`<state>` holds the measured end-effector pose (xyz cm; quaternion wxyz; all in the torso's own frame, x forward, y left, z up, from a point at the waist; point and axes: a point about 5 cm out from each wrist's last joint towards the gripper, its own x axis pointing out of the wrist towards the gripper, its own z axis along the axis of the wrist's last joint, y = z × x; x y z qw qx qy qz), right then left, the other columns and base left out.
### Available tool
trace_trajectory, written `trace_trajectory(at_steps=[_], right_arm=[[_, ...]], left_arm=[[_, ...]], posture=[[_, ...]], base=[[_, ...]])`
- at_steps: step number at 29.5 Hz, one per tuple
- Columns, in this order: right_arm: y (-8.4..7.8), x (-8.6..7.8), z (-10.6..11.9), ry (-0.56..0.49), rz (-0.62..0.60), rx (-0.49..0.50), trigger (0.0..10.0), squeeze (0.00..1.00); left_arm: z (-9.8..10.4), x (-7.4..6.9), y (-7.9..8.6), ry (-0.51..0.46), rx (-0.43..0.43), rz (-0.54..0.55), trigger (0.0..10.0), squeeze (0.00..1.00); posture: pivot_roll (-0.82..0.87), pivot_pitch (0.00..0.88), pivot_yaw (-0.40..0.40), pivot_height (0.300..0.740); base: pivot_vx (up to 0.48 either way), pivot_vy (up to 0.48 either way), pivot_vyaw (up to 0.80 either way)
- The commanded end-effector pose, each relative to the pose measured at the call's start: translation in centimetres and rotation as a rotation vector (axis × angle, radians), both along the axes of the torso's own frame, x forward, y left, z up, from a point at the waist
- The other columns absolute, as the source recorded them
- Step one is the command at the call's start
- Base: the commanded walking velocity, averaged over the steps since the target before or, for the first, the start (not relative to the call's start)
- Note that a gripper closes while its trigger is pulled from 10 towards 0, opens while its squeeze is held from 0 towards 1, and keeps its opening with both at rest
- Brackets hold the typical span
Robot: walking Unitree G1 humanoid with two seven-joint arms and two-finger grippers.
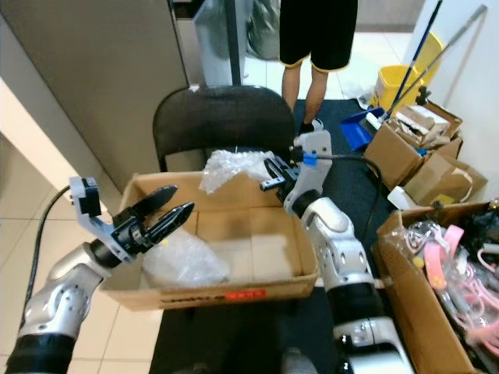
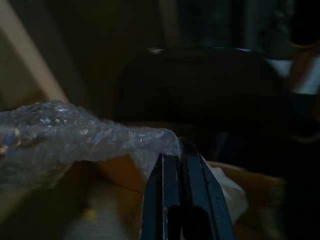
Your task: Picking trash to rubbish bin
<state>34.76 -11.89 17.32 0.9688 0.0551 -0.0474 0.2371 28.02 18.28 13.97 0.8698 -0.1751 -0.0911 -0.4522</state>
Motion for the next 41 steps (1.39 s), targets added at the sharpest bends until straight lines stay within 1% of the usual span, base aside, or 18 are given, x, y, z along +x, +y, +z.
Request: trace_trajectory(at_steps=[1, 2, 4, 6, 10, 11, 15, 16, 20, 21, 24, 31, 32, 33, 34, 35, 36, 41], right_arm=[[0.1, 0.1, -1.0, 0.03, -0.025, -0.038, 10.0, 0.0], [0.1, 0.1, -1.0, 0.03, -0.025, -0.038, 10.0, 0.0], [0.0, 0.2, -1.6, 0.053, -0.044, -0.082, 10.0, 0.0], [0.3, 0.1, -2.4, 0.072, -0.036, -0.125, 10.0, 0.0], [0.8, -0.2, -3.1, 0.083, -0.011, -0.154, 10.0, 0.0], [0.9, -0.3, -3.3, 0.088, -0.009, -0.164, 10.0, 0.0], [1.0, -0.3, -3.6, 0.093, -0.009, -0.176, 10.0, 0.0], [1.0, -0.3, -3.8, 0.096, -0.01, -0.183, 10.0, 0.0], [1.0, -0.3, -4.0, 0.1, -0.013, -0.188, 10.0, 0.0], [0.9, -0.2, -4.1, 0.101, -0.015, -0.195, 10.0, 0.0], [0.9, -0.1, -4.1, 0.097, -0.023, -0.212, 10.0, 0.0], [1.0, 0.0, -4.2, 0.093, -0.025, -0.223, 10.0, 0.0], [1.0, 0.0, -4.3, 0.093, -0.025, -0.226, 10.0, 0.02], [1.1, -0.1, -4.3, 0.092, -0.021, -0.227, 10.0, 0.09], [1.1, -0.1, -4.3, 0.092, -0.021, -0.227, 10.0, 0.09], [1.1, -0.1, -4.3, 0.091, -0.019, -0.227, 10.0, 0.62], [1.2, -0.1, -4.3, 0.087, -0.011, -0.22, 10.0, 1.0], [1.3, -0.2, -4.3, 0.083, -0.006, -0.216, 10.0, 1.0]], left_arm=[[-0.7, -0.4, 0.4, 0.029, 0.027, 0.006, 10.0, 0.0], [-0.7, -0.4, 0.4, 0.029, 0.027, 0.006, 10.0, 0.0], [-0.9, -0.7, 0.4, 0.038, 0.027, -0.001, 10.0, 0.0], [-1.1, -0.8, 0.4, 0.046, 0.029, -0.005, 10.0, 0.0], [-1.5, -1.0, 0.4, 0.063, 0.038, -0.01, 10.0, 0.0], [-1.9, -1.2, 0.6, 0.076, 0.058, -0.008, 10.0, 0.0], [-2.3, -1.3, 1.0, 0.094, 0.075, 0.011, 10.0, 0.0], [-2.7, -1.3, 1.4, 0.109, 0.096, 0.035, 10.0, 0.0], [-2.9, -1.4, 1.9, 0.117, 0.102, 0.054, 10.0, 0.0], [-3.2, -1.4, 2.3, 0.133, 0.117, 0.075, 10.0, 0.0], [-3.7, -1.5, 2.7, 0.156, 0.135, 0.1, 10.0, 0.0], [-4.5, -1.7, 3.4, 0.191, 0.164, 0.142, 10.0, 0.0], [-4.6, -1.7, 3.5, 0.197, 0.169, 0.144, 10.0, 0.0], [-4.7, -1.8, 3.5, 0.202, 0.173, 0.145, 10.0, 0.0], [-4.7, -1.8, 3.5, 0.202, 0.173, 0.145, 10.0, 0.0], [-4.9, -1.9, 3.6, 0.209, 0.179, 0.147, 10.0, 0.0], [-5.0, -1.9, 3.6, 0.213, 0.184, 0.148, 10.0, 0.0], [-5.2, -1.9, 3.6, 0.217, 0.191, 0.149, 10.0, 0.0]], posture=[[0.02, 0.135, 0.0, 0.74], [0.02, 0.135, 0.0, 0.74], [0.02, 0.135, 0.0, 0.74], [0.02, 0.135, 0.0, 0.74], [0.02, 0.135, 0.0, 0.74], [0.02, 0.135, 0.0, 0.74], [0.03, 0.139, -0.003, 0.74], [0.03, 0.138, -0.004, 0.74], [0.03, 0.138, -0.004, 0.74], [0.04, 0.134, -0.007, 0.74], [0.04, 0.131, -0.01, 0.74], [0.04, 0.127, -0.012, 0.74], [0.04, 0.127, -0.012, 0.74], [0.04, 0.127, -0.012, 0.74], [0.04, 0.127, -0.012, 0.74], [0.04, 0.127, -0.012, 0.74], [0.04, 0.132, -0.011, 0.74], [0.04, 0.132, -0.011, 0.74]], base=[[0.0, 0.0, 0.0], [0.0, 0.0, 0.0], [0.0, 0.0, 0.0], [0.0, 0.0, 0.0], [0.0, 0.0, 0.0], [0.0, 0.0, 0.0], [0.0, 0.0, 0.0], [0.0, 0.0, 0.0], [0.0, 0.0, 0.0], [0.0, 0.0, 0.0], [0.0, 0.0, 0.0], [0.0, 0.0, 0.0], [0.0, 0.0, 0.0], [0.0, 0.0, 0.0], [0.0, 0.0, 0.0], [0.0, 0.0, 0.0], [0.0, 0.0, 0.0], [0.0, 0.0, 0.0]])
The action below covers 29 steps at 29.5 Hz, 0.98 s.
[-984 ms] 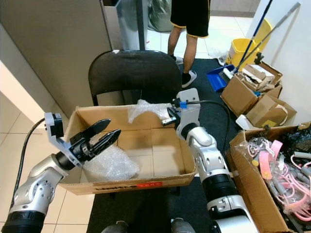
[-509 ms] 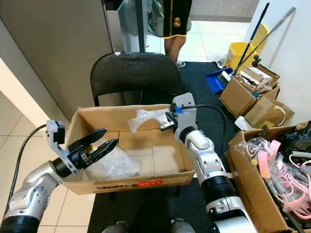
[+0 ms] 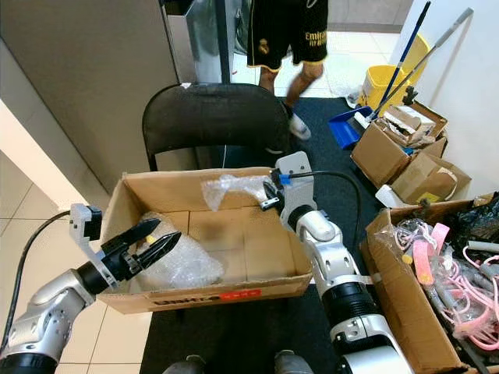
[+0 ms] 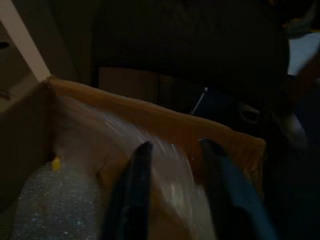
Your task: Picking trash to rubbish bin
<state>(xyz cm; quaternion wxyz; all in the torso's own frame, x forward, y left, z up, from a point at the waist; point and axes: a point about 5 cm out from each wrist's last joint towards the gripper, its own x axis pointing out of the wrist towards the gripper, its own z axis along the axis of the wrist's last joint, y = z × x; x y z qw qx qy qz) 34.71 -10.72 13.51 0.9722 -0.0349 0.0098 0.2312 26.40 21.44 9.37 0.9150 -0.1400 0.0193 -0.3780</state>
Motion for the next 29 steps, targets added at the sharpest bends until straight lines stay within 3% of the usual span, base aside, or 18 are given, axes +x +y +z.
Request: trace_trajectory(at_steps=[1, 7, 9, 10, 11, 14, 18, 21, 22, 23, 29], right_arm=[[0.1, -0.1, -0.5, 0.015, 0.008, -0.014, 10.0, 1.0], [-0.2, 0.0, -0.6, 0.014, -0.008, -0.015, 10.0, 1.0], [-1.0, 0.0, -0.5, 0.016, -0.022, -0.003, 10.0, 1.0], [-1.8, 0.0, -0.4, 0.018, -0.04, 0.026, 10.0, 0.81], [-2.6, 0.1, -0.2, 0.016, -0.06, 0.064, 10.0, 0.0], [-3.9, 0.1, 0.3, 0.006, -0.086, 0.142, 10.0, 0.0], [-6.1, -0.8, 1.4, -0.009, -0.012, 0.386, 10.0, 0.0], [-6.3, -1.2, 1.4, -0.013, 0.029, 0.407, 10.0, 0.0], [-6.2, -2.7, 1.4, -0.013, 0.161, 0.449, 10.0, 0.0], [-6.2, -2.7, 1.4, -0.013, 0.161, 0.449, 10.0, 0.0], [-5.3, -5.9, 0.7, 0.033, 0.426, 0.466, 10.0, 0.0]], left_arm=[[-0.6, -0.3, 0.4, 0.023, 0.026, 0.01, 10.0, 0.0], [-0.5, -0.1, 0.1, 0.019, 0.03, 0.0, 10.0, 0.0], [-0.4, 0.0, -0.1, 0.017, 0.03, -0.009, 10.0, 0.0], [-0.4, 0.1, -0.2, 0.016, 0.029, -0.015, 10.0, 0.0], [-0.4, 0.1, -0.4, 0.015, 0.028, -0.021, 10.0, 0.0], [-0.4, 0.2, -0.6, 0.013, 0.029, -0.03, 10.0, 0.0], [-0.6, 0.5, -1.4, 0.016, 0.023, -0.047, 10.0, 0.0], [-0.6, 0.5, -1.6, 0.017, 0.025, -0.05, 10.0, 0.0], [-0.8, 0.7, -2.1, 0.021, 0.024, -0.051, 10.0, 0.0], [-0.8, 0.7, -2.1, 0.021, 0.024, -0.051, 10.0, 0.0], [-1.3, 0.9, -2.9, 0.046, 0.05, -0.054, 10.0, 0.0]], posture=[[0.04, 0.132, -0.011, 0.74], [0.04, 0.133, -0.001, 0.74], [0.04, 0.134, 0.004, 0.74], [0.04, 0.134, 0.006, 0.74], [0.04, 0.134, 0.006, 0.74], [0.04, 0.134, 0.006, 0.74], [0.03, 0.134, 0.012, 0.74], [0.03, 0.134, 0.012, 0.74], [0.02, 0.135, 0.017, 0.74], [0.02, 0.135, 0.017, 0.74], [0.01, 0.134, 0.022, 0.74]], base=[[0.0, 0.0, 0.0], [0.0, 0.0, 0.0], [0.0, 0.0, 0.0], [0.0, 0.0, 0.0], [0.0, 0.0, 0.0], [0.0, 0.0, 0.0], [0.0, 0.0, 0.0], [0.0, 0.0, 0.0], [0.0, 0.0, 0.0], [0.0, 0.0, 0.0], [0.0, 0.0, 0.0]])
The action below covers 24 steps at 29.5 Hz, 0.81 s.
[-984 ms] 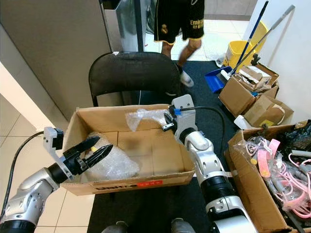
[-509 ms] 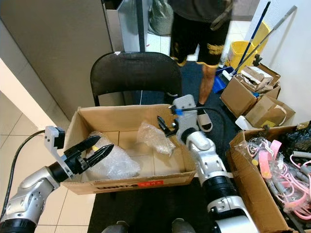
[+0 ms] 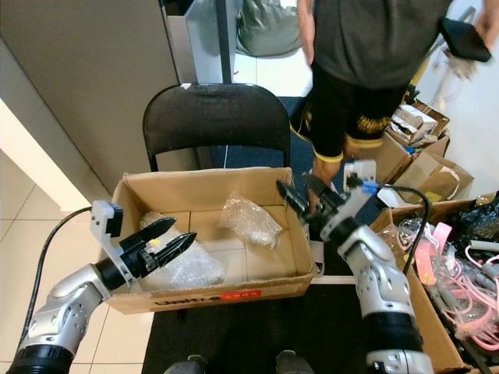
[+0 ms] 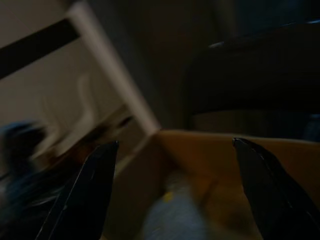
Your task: Picking trash to rubbish bin
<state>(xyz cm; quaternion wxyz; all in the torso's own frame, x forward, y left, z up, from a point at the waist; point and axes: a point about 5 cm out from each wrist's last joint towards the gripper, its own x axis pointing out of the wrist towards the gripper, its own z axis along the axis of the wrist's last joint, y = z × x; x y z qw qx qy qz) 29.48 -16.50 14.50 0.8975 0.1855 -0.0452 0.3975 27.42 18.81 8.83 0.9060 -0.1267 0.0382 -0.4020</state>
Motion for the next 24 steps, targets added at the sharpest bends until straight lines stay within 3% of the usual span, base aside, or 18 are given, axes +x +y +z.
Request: trace_trajectory(at_steps=[1, 12, 24], right_arm=[[0.7, -1.1, -0.6, 0.02, 0.101, -0.004, 10.0, 0.0], [1.6, -1.5, -3.4, 0.13, 0.107, -0.071, 10.0, 0.0], [2.3, -2.2, -3.8, 0.146, 0.168, -0.077, 10.0, 0.0]], left_arm=[[-0.8, -0.1, -0.3, 0.031, 0.018, 0.004, 10.0, 0.0], [-1.5, -0.2, -0.6, 0.07, 0.034, 0.01, 10.0, 0.0], [-1.5, -0.1, -0.8, 0.062, 0.03, 0.013, 10.0, 0.0]], posture=[[0.01, 0.131, 0.025, 0.74], [0.01, 0.127, 0.029, 0.74], [0.01, 0.131, 0.024, 0.74]], base=[[0.0, 0.0, 0.0], [0.0, 0.0, 0.0], [0.0, 0.0, 0.0]])
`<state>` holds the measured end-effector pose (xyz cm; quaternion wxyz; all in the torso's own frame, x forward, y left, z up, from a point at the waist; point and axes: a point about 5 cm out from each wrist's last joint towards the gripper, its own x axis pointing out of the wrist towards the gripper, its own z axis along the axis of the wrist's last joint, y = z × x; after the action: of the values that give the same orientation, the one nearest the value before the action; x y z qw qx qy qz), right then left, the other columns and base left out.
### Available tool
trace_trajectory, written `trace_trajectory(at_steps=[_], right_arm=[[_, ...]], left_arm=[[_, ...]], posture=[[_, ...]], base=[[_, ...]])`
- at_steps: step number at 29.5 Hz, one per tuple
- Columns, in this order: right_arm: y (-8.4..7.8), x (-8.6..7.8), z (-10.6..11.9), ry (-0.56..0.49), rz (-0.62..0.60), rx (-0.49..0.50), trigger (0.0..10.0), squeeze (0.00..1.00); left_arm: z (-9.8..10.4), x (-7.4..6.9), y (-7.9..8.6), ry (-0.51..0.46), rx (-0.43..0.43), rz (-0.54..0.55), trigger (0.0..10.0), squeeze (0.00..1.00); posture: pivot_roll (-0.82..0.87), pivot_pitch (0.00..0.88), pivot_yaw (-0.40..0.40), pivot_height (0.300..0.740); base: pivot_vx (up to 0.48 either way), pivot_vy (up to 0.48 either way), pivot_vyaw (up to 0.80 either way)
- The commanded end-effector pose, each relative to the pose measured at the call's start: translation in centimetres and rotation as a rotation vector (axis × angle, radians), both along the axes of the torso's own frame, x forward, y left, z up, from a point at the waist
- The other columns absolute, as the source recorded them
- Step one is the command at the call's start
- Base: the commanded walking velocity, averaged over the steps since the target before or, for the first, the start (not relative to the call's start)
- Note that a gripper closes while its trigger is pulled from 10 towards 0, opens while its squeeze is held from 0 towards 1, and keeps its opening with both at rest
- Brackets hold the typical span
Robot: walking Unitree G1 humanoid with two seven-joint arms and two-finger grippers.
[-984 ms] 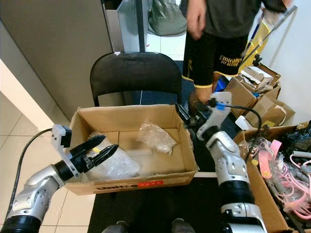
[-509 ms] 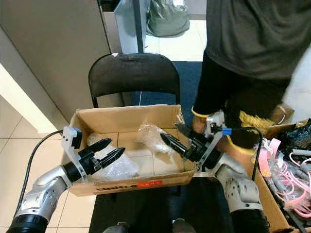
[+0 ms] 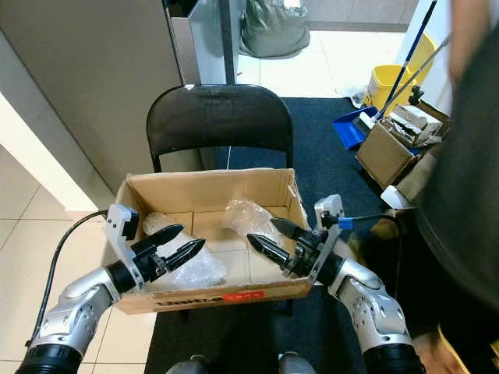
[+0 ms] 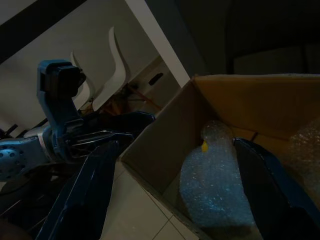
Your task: Picking trash to rubbish bin
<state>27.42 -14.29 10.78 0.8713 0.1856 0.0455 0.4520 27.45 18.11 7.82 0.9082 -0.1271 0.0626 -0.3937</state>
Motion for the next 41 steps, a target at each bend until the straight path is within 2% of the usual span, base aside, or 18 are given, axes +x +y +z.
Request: trace_trajectory(at_steps=[1, 19, 36, 41], right_arm=[[0.2, -0.2, 0.0, 0.005, 0.02, -0.008, 10.0, 0.0], [1.3, -0.5, -0.3, 0.016, 0.05, -0.002, 10.0, 0.0], [1.0, 0.0, -0.7, 0.028, 0.012, -0.021, 10.0, 0.0], [0.4, 0.5, -2.6, 0.093, -0.064, -0.109, 10.0, 0.0]], left_arm=[[-0.5, -0.2, -0.2, 0.012, 0.009, 0.003, 10.0, 0.0], [-0.3, -0.3, -0.1, 0.007, 0.011, -0.003, 10.0, 0.0], [-0.2, 0.2, -0.2, 0.005, 0.027, -0.023, 10.0, 0.0], [-0.5, 0.1, 0.0, 0.014, 0.034, -0.012, 10.0, 0.0]], posture=[[0.01, 0.133, 0.022, 0.74], [0.0, 0.144, 0.028, 0.74], [0.0, 0.126, 0.04, 0.74], [0.0, 0.126, 0.04, 0.74]], base=[[0.0, 0.0, 0.0], [0.0, 0.0, 0.0], [0.0, 0.0, 0.0], [-0.171, 0.0, 0.0]])
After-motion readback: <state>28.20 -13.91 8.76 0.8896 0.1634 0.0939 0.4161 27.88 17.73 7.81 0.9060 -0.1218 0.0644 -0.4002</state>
